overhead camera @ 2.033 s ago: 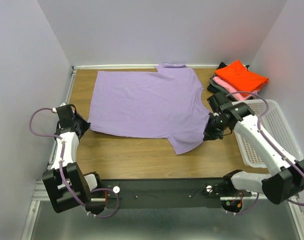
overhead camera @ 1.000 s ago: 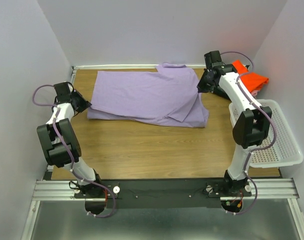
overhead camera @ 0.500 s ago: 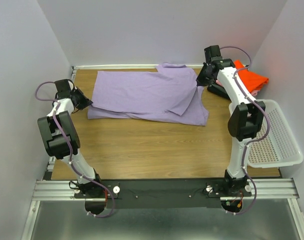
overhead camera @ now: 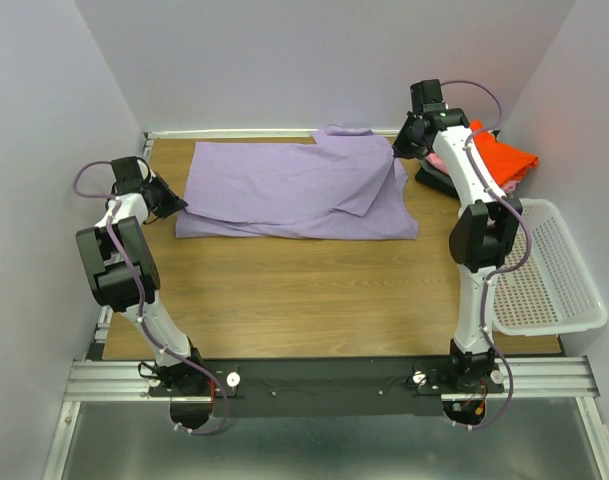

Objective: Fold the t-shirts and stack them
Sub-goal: Fold the tshirt

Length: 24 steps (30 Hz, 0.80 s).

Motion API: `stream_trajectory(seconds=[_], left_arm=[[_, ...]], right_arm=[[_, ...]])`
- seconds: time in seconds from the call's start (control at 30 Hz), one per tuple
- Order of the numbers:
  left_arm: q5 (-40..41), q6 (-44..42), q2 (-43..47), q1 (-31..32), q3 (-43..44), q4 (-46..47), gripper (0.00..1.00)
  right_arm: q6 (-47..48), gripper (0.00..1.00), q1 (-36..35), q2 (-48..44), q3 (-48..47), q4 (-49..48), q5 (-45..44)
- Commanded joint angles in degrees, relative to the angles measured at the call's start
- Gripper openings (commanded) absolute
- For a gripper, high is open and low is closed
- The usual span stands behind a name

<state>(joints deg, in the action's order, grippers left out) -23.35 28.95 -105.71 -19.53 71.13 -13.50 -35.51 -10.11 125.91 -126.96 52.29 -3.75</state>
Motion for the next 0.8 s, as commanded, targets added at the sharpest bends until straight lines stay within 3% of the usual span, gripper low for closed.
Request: stream_trajectory(seconds=[0.0,0.77], left_arm=[[-2.13,-1.26,-1.42,-0.25,1.99,-1.27,0.00],[-4.59,0.85,-5.03,-0.25,6.03,0.14,0.00]], right_arm=[[0.88,0.01,0.62,2.50,-3.21,0.00,-0.12],[0.79,0.01,2.90,5.40,-6.99,-0.09,-0.29]])
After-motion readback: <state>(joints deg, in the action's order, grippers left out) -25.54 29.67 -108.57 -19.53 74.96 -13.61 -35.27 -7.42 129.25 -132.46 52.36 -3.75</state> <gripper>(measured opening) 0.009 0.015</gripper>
